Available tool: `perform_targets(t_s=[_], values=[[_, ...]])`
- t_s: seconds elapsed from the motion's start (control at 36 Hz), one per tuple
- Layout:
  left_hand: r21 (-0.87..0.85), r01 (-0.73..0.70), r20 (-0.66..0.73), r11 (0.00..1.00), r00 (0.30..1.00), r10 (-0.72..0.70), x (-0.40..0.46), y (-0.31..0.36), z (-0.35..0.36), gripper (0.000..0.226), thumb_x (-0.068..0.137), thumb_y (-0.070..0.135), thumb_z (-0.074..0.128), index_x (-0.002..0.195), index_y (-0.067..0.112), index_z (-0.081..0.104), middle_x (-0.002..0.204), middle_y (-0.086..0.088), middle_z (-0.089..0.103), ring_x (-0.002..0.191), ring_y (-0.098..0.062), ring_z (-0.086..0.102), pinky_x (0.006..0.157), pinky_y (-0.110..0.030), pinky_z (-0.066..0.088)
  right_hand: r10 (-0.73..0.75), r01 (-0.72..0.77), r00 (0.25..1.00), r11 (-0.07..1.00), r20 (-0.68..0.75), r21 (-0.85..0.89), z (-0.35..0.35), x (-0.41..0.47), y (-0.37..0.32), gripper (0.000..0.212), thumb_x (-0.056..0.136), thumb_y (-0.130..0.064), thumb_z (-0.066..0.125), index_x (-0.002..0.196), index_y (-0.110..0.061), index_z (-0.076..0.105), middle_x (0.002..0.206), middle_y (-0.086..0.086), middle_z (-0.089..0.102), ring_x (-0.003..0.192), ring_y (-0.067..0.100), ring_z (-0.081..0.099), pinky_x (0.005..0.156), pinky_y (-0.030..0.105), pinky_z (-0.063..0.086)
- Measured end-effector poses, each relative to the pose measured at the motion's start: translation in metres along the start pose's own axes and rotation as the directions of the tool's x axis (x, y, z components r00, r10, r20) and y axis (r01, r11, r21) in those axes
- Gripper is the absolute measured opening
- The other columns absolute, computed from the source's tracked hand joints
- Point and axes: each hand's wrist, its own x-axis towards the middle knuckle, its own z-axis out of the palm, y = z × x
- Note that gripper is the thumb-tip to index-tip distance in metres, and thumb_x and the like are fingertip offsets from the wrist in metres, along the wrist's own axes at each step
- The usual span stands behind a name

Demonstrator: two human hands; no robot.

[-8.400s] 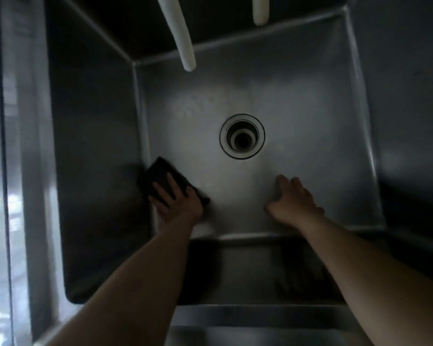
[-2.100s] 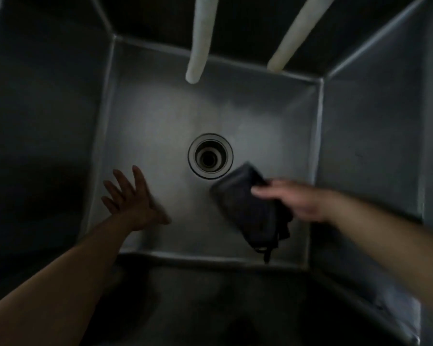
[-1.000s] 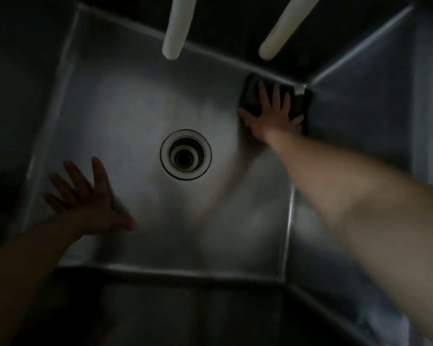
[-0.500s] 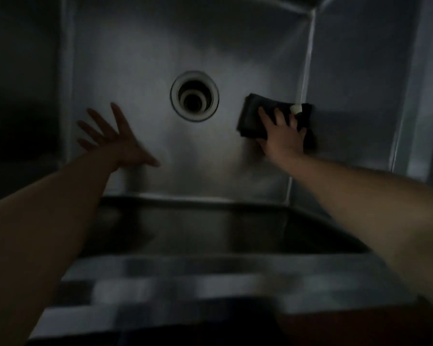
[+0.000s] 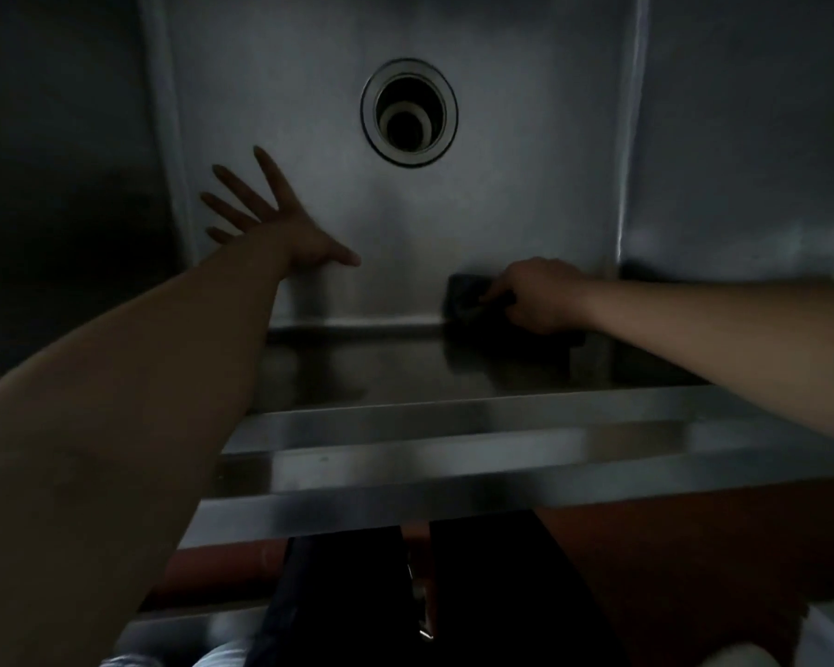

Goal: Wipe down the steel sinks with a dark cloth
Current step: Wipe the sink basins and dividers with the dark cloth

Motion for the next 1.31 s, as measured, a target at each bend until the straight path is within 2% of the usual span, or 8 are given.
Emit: perform_targets(t_s=[0.17,0.25,0.39,0.53,0.69,0.81,1.08,1.31], values=[[0.006,0.041,-0.033,0.999,0.999,-0.041,0.007,0.003,0.004,0.169,0.043,0.057,0.093,0.134,0.033,-0.048,0.143,-0.022,-0.051,0.134,-0.048,-0.04,0.105,-0.072,-0.014,-0.014,0.009,0.994,0.999,0.109,0.039,-0.014,0.009,-0.051,0.037,0.095,-0.021,0.059,0.128,-0.034,0.066,0.134,0.004,0.062,0.116,0.027,0.06,0.083,0.026,0.041],[-0.039,0.078,-0.01,0.996,0.997,-0.078,0.005,0.006,-0.002,0.147,0.067,0.042,0.087,0.143,0.032,-0.038,0.149,-0.019,-0.045,0.139,-0.046,-0.033,0.111,-0.068,-0.009,-0.04,0.035,0.988,0.999,0.146,0.039,-0.02,0.011,-0.081,0.035,0.096,-0.022,0.061,0.13,-0.027,0.065,0.134,0.006,0.062,0.115,0.026,0.062,0.081,0.024,0.04],[-0.234,-0.081,0.021,0.969,0.996,0.088,-0.017,0.002,-0.039,0.071,0.087,0.031,0.066,0.149,0.012,0.037,0.153,-0.016,0.035,0.137,-0.037,0.038,0.114,-0.049,0.033,-0.099,0.074,0.982,0.985,0.163,0.154,-0.039,-0.018,-0.122,0.037,0.091,-0.005,0.057,0.122,-0.02,0.07,0.122,0.005,0.069,0.09,0.017,0.061,0.074,0.021,0.041],[-0.385,-0.3,0.011,0.873,0.944,0.329,-0.096,-0.002,-0.074,0.033,0.09,0.019,0.066,0.124,0.021,0.065,0.13,-0.008,0.059,0.092,-0.017,0.057,0.076,-0.022,0.043,-0.134,0.115,0.989,0.965,0.065,0.235,-0.064,-0.086,-0.146,0.042,0.094,-0.004,0.048,0.125,-0.026,0.068,0.119,0.001,0.066,0.095,0.018,0.059,0.076,0.023,0.043],[-0.475,-0.263,0.256,0.84,0.871,0.418,-0.196,-0.002,-0.09,0.029,0.097,0.032,0.059,0.123,0.021,0.065,0.126,-0.004,0.064,0.108,-0.022,0.061,0.092,-0.034,0.047,-0.05,0.152,0.956,0.927,-0.288,0.344,-0.065,-0.201,-0.139,0.044,0.091,-0.007,0.051,0.122,-0.032,0.069,0.123,0.001,0.069,0.106,0.024,0.063,0.09,0.035,0.052],[-0.628,-0.192,0.226,0.754,0.882,0.413,-0.248,0.016,-0.084,0.035,0.096,0.034,0.058,0.125,0.014,0.063,0.119,-0.014,0.066,0.097,-0.026,0.064,0.092,-0.037,0.048,0.072,0.182,0.848,0.891,-0.526,0.416,-0.042,-0.271,-0.119,0.042,0.096,-0.011,0.048,0.129,-0.031,0.065,0.134,-0.003,0.064,0.121,0.021,0.058,0.101,0.037,0.047],[-0.821,-0.038,0.395,0.57,0.683,0.615,-0.329,0.082,-0.048,0.028,0.091,0.03,0.065,0.114,0.016,0.069,0.106,-0.012,0.075,0.095,-0.03,0.073,0.081,-0.04,0.06,0.298,0.102,0.653,0.876,-0.696,0.471,-0.003,-0.355,-0.05,0.041,0.099,-0.009,0.048,0.133,-0.026,0.063,0.134,-0.003,0.064,0.122,0.017,0.057,0.1,0.026,0.04],[-0.841,-0.083,0.327,0.535,0.71,0.624,-0.377,0.168,-0.013,0.019,0.092,0.008,0.063,0.111,0.007,0.063,0.107,-0.016,0.069,0.094,-0.028,0.07,0.077,-0.041,0.06,0.294,0.063,0.454,0.931,-0.841,0.36,0.003,-0.388,0.007,0.038,0.094,-0.006,0.053,0.126,-0.021,0.068,0.118,0.001,0.071,0.103,0.022,0.065,0.091,0.039,0.05]])
